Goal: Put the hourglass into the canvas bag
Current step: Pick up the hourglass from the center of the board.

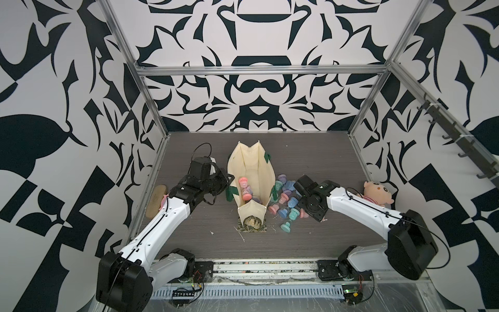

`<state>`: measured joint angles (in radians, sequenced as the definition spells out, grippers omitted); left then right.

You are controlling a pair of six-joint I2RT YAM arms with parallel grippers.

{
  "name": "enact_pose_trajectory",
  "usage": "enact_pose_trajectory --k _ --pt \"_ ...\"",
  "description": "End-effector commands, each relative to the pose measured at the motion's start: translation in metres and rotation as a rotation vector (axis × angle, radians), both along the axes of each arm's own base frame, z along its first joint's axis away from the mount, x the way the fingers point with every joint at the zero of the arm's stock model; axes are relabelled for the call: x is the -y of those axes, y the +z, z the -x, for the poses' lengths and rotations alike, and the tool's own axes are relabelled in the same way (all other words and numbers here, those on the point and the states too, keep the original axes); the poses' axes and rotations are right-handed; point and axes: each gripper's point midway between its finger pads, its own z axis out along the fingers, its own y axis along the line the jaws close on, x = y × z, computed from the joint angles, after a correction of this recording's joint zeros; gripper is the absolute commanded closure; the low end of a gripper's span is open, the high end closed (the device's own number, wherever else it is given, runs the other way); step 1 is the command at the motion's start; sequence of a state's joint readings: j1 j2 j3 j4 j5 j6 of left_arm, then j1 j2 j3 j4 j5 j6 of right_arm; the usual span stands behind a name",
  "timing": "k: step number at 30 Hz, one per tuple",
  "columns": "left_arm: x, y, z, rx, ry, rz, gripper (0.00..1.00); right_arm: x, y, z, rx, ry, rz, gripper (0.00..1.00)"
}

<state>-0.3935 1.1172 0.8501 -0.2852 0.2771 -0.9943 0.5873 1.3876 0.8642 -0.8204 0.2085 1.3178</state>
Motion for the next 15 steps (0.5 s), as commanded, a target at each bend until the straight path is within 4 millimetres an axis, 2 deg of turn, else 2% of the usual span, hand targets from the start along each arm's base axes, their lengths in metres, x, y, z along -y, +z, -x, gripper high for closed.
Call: enact_pose_trajectory --k 1,5,8,15 --pt "-0.001 -0.006 0.005 -0.003 -0.019 -0.007 0.9 -0.001 -0.014 0.001 -0.025 -0.031 -0.015 0.32" --pt "-0.001 -0.01 0.006 -0.009 -0.02 -0.01 0.9 -0.008 -0.028 0.005 -0.064 -0.027 -0.05 0.34" --pt "-0.001 -0.012 0.006 -0.012 -0.019 -0.011 0.9 -0.008 -0.034 0.008 -0.084 -0.028 -0.053 0.39" --pt "-0.001 -0.011 0.006 -0.008 -0.017 -0.011 0.9 -0.006 -0.04 0.015 -0.106 -0.023 -0.046 0.46"
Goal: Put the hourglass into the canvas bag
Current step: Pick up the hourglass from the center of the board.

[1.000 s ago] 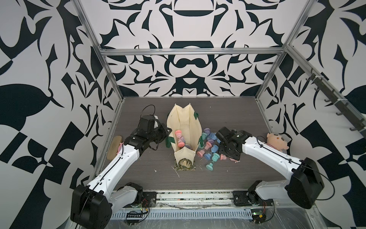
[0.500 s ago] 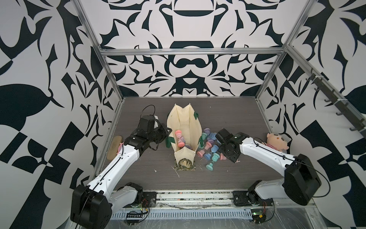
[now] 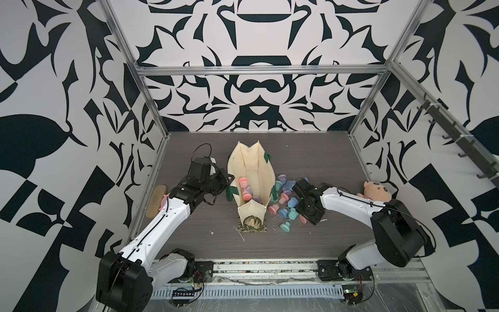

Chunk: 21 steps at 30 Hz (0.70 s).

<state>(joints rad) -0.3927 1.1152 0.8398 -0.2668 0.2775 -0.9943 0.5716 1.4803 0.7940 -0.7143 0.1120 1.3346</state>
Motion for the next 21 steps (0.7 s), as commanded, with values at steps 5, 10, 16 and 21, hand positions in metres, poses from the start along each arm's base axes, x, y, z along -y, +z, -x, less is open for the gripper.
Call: enact_pose_trajectory --k 5,10,16,21 --pt "-0.001 -0.01 0.007 -0.016 -0.02 -0.013 0.9 0.009 -0.012 0.007 -0.034 -0.007 0.007 0.53" --pt "-0.002 -0.01 0.008 -0.018 -0.021 -0.025 0.88 0.009 -0.02 0.008 -0.046 0.0 -0.009 0.62" --pt "-0.006 -0.008 0.012 -0.026 -0.013 -0.038 0.82 0.006 -0.02 0.008 -0.052 0.043 -0.014 0.77" --pt "-0.008 -0.005 0.015 -0.032 -0.009 -0.042 0.82 0.007 -0.012 0.007 -0.047 0.094 0.003 0.93"
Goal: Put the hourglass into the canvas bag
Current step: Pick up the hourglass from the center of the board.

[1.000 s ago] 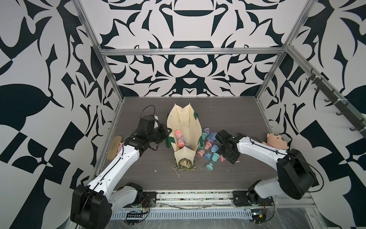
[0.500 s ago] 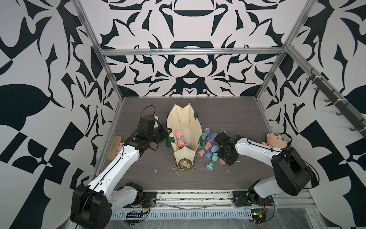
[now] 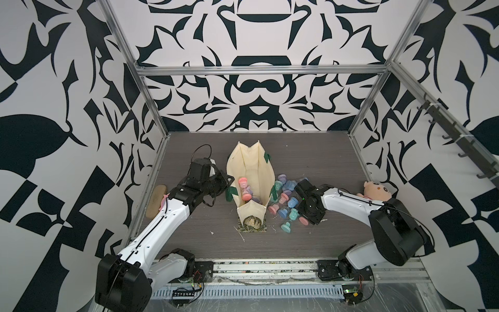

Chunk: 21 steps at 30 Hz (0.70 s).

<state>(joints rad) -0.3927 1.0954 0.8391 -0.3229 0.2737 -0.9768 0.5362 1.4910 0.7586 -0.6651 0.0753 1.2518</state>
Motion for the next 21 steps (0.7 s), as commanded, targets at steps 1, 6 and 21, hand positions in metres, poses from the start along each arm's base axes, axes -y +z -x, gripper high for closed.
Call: enact_pose_trajectory --k 1,6,21 --pt "-0.004 0.001 0.006 -0.007 0.0 -0.014 0.82 0.005 0.003 0.005 -0.019 0.056 0.033 0.95" --pt "-0.005 0.002 0.005 -0.01 0.007 -0.015 0.85 0.005 0.028 -0.001 0.024 0.123 0.069 1.0" --pt "-0.006 0.009 0.004 -0.008 0.023 0.005 0.88 -0.033 0.181 -0.05 0.374 0.396 0.144 1.0"
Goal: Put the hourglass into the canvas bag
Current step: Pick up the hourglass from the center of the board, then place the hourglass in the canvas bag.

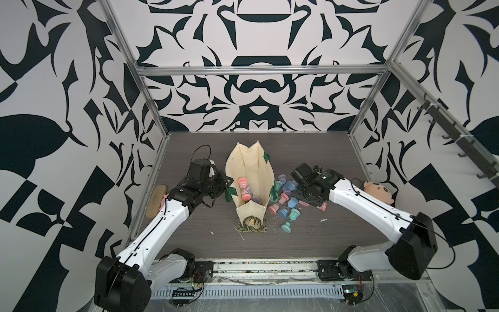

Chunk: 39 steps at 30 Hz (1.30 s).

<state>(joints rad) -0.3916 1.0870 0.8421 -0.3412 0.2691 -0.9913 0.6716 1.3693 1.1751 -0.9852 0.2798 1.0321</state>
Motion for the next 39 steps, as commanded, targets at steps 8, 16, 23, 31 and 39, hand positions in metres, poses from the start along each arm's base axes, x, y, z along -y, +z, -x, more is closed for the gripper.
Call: enact_pose_trajectory --k 8,16,23,31,39 --pt "0.001 0.018 -0.001 0.027 0.002 0.027 0.93 -0.103 0.128 -0.027 0.299 0.406 -0.047 1.0" --pt "0.0 0.017 -0.004 0.028 0.008 0.022 0.91 -0.191 0.155 -0.032 0.333 0.605 -0.136 1.0" --pt "0.003 0.022 -0.005 0.041 -0.002 0.039 0.93 -0.226 0.138 -0.041 0.261 0.644 -0.129 1.0" --pt "0.004 0.024 -0.005 0.049 -0.007 0.049 0.94 -0.243 0.076 -0.047 0.08 0.634 -0.087 1.0" --pt "0.004 0.022 -0.005 0.048 -0.009 0.046 0.95 -0.242 0.016 -0.046 -0.08 0.607 -0.072 1.0"
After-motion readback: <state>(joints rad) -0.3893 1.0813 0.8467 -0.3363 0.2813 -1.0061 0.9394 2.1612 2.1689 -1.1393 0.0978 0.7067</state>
